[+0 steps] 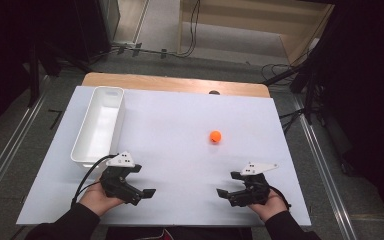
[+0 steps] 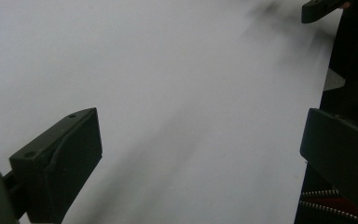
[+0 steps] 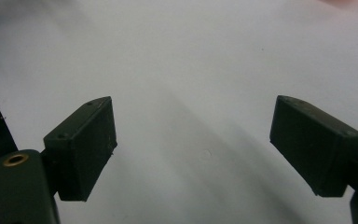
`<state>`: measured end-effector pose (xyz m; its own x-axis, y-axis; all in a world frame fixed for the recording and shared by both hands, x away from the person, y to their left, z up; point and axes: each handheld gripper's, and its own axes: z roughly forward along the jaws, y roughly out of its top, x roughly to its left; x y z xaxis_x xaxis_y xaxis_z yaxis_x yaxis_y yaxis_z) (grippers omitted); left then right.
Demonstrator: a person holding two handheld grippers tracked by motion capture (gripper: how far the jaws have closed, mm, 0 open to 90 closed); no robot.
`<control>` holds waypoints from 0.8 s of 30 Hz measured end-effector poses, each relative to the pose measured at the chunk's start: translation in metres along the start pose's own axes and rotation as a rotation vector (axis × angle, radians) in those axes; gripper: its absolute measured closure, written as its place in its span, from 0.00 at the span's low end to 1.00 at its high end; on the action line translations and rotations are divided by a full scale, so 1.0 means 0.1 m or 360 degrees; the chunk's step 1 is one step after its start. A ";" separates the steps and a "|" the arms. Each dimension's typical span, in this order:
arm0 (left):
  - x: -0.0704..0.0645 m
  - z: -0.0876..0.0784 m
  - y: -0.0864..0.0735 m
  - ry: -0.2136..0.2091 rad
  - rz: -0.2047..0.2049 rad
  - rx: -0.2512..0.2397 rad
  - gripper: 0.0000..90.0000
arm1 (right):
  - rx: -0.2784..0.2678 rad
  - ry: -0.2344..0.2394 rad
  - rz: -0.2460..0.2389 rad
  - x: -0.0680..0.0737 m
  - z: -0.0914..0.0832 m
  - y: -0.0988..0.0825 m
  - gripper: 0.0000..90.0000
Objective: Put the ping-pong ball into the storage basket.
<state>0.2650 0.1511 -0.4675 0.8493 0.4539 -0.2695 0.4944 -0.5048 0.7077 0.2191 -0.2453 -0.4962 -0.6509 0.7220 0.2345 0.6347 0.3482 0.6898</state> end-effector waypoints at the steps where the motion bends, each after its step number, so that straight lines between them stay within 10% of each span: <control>1: 0.00 0.00 0.01 0.0003 0.0001 -0.0006 0.00 | -0.0001 0.0000 0.0001 0.00 0.00 0.00 0.15; 24: 0.02 0.16 0.20 0.0093 -0.0003 -0.0006 0.00 | 0.0000 0.0004 0.0001 0.00 0.00 0.00 0.15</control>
<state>0.2793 0.1303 -0.4643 0.8359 0.4972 -0.2324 0.4953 -0.5011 0.7096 0.2190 -0.2451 -0.4962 -0.6515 0.7207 0.2369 0.6353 0.3475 0.6897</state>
